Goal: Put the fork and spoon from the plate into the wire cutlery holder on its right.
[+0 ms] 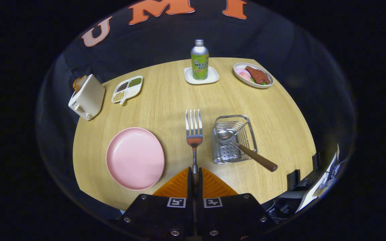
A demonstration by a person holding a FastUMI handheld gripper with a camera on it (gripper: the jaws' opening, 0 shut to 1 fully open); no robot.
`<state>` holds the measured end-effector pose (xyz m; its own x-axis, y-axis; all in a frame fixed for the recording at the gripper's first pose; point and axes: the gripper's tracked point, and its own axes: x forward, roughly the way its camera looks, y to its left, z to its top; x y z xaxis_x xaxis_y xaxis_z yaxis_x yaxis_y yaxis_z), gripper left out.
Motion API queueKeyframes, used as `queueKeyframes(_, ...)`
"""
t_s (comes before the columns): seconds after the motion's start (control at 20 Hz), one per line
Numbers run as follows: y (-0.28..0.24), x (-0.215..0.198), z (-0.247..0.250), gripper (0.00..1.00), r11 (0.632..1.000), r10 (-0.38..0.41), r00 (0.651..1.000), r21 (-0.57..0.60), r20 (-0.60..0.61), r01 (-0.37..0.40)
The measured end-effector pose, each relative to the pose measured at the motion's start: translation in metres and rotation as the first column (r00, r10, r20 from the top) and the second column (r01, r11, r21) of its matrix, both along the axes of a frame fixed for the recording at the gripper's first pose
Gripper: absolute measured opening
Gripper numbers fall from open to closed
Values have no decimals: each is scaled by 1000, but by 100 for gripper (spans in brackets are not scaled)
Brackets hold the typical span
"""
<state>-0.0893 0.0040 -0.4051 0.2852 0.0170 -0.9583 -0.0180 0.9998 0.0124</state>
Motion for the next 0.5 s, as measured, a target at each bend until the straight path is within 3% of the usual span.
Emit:
queueKeyframes(0.2,-38,-1,-4,5,999,-28,999,-21,-28,27)
queueKeyframes(0.5,-46,3,-17,8,1000,-4,998,-3,-65,4)
